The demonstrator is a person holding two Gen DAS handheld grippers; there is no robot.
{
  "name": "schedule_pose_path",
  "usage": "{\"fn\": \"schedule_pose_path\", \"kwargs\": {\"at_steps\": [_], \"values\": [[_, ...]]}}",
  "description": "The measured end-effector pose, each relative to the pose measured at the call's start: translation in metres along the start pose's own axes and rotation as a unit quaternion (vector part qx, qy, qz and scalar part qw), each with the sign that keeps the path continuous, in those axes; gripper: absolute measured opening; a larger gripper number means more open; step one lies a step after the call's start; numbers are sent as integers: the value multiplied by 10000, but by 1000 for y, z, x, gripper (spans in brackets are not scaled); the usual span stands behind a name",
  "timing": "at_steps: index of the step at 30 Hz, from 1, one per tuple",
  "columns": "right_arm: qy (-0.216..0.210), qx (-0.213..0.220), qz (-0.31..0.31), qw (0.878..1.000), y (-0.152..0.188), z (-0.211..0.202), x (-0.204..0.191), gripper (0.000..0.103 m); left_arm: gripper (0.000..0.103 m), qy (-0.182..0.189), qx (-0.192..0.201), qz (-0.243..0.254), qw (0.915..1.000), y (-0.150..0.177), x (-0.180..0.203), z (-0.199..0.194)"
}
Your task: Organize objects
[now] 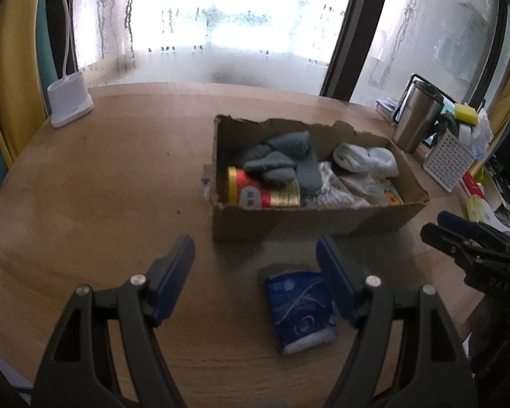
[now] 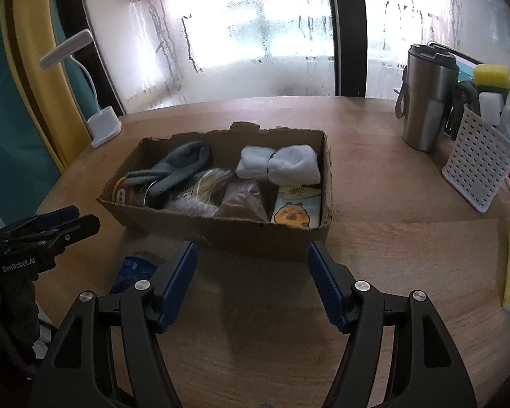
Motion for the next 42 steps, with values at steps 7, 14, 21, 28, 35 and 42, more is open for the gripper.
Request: {"fn": "schedule_pose_path", "kwargs": {"at_steps": [7,14,21,28,35,42], "values": [[21,-113,-8,9999,13,2,3,70,76,84,-150,4,9999,15,6,6],[-23,-104,16,9999,19,1,2,70,76,157,-324,81,9993,27,17,12],[-39,-137,85,9999,28,1,7,70,76,213,-512,133,9984,40,25,19],[-74,-187,139,9997,36,3,14,70,86,257,-712,111,9971,54,32,29],[-121,-213,227,9994,40,7,20,70,90,221,-842,94,9962,57,33,38],[-146,-225,280,9992,41,10,26,70,89,69,-956,191,9952,60,36,48]]}}
Point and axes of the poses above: each gripper's, at about its wrist camera, not at the fingertips, and z roughly the way its jaws point, x to its right, y to its underside, the point moved 7 cm from there along z, roughly the way its jaws point, and after that the axes turned 4 degrees about y, right-handed, at the moved point
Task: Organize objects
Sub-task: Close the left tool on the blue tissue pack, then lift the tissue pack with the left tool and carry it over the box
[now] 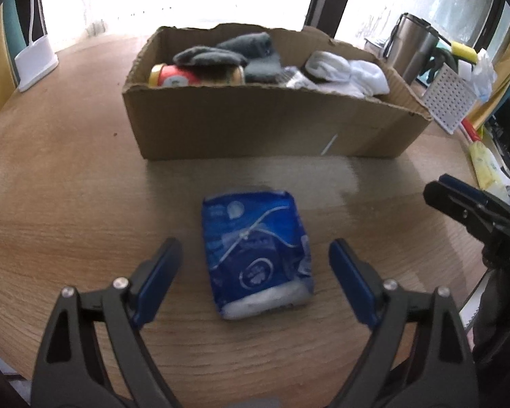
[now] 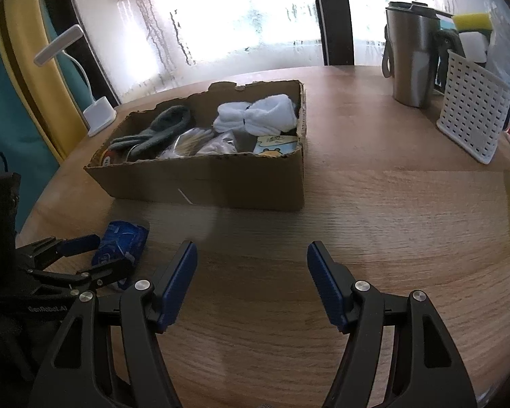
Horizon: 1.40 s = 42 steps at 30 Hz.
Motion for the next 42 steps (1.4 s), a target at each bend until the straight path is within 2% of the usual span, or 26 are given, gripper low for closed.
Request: {"fn": "schedule_pose_path", "kwargs": {"at_steps": [5,7,8,12,18,23,42], "values": [[-11,-16,14,10000,-1,3,4,70,88,-28,27,59,10000,-2,2,3],[-16,-12,19,10000,-1,3,4,70,81,-32,53,109,9999,-3,3,2],[-19,-9,19,10000,-2,3,4,70,72,-60,53,150,9999,-3,4,2],[-38,1,13,10000,-3,4,5,70,59,-41,110,297,9995,-4,8,-2],[-33,35,-19,10000,-5,2,4,70,53,44,172,345,9992,-2,11,-7],[-13,68,-14,10000,-4,-2,4,70,52,105,334,494,9982,-4,18,-18],[-19,241,-58,9997,-15,-16,6,70,52,220,662,545,9961,-18,30,-48]]}}
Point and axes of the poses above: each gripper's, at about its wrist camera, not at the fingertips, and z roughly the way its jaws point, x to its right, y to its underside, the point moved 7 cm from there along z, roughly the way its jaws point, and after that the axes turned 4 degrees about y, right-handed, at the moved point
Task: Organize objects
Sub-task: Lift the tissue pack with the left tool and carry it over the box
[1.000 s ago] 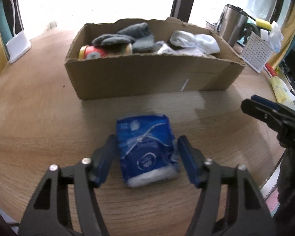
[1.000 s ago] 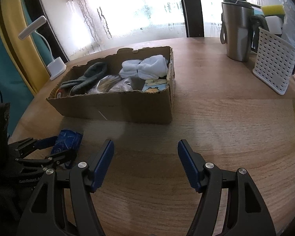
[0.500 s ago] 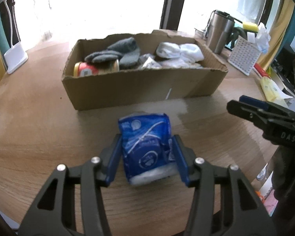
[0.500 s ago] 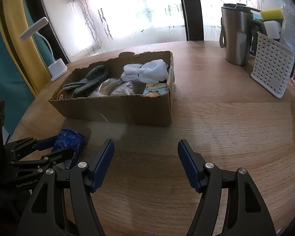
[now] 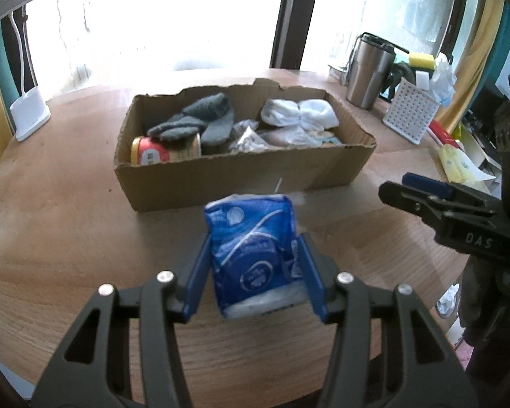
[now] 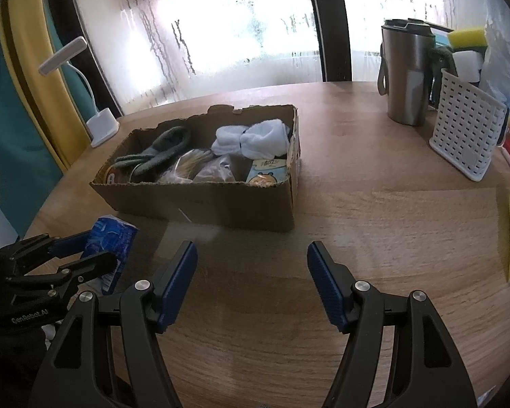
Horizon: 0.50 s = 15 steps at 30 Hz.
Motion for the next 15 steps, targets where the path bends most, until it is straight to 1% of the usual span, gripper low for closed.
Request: {"fn": "schedule_pose_path", "kwargs": {"at_steps": [6,15], "values": [[-7,16,-6,10000,-6,0,2,70,52,10,54,4,10000,-9,1,-2],[-81,91,-18,9999,-21,1,5,70,52,-14,218,94,9997,-33,8,-11]]}}
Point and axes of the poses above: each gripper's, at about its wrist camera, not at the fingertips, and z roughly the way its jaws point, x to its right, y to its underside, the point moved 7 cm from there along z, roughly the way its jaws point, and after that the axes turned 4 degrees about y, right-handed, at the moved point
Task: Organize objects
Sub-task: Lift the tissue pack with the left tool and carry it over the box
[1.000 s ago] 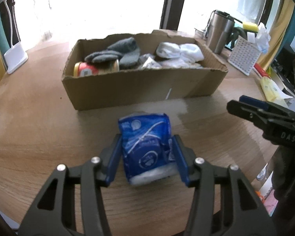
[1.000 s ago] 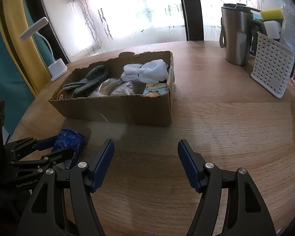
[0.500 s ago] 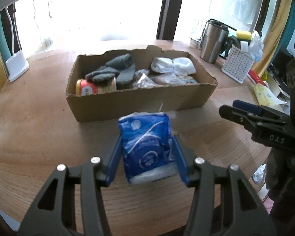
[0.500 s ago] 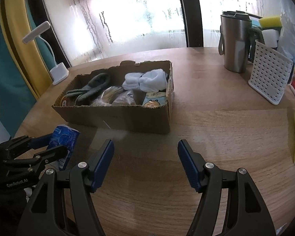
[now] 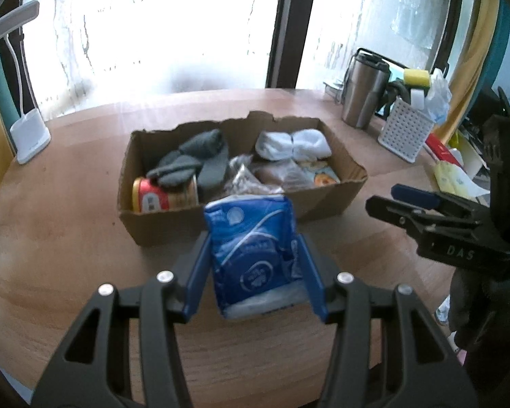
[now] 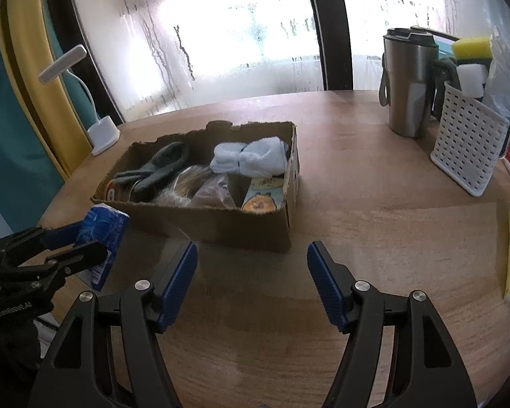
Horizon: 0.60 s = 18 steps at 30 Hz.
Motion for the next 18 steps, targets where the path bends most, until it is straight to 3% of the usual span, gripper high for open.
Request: {"fn": "schedule_pose_path", "kwargs": {"at_steps": [18], "values": [[-41,15,-27,10000,-24,10,11,70,52,-92,105,-75,9999,-32,-3,11]]}}
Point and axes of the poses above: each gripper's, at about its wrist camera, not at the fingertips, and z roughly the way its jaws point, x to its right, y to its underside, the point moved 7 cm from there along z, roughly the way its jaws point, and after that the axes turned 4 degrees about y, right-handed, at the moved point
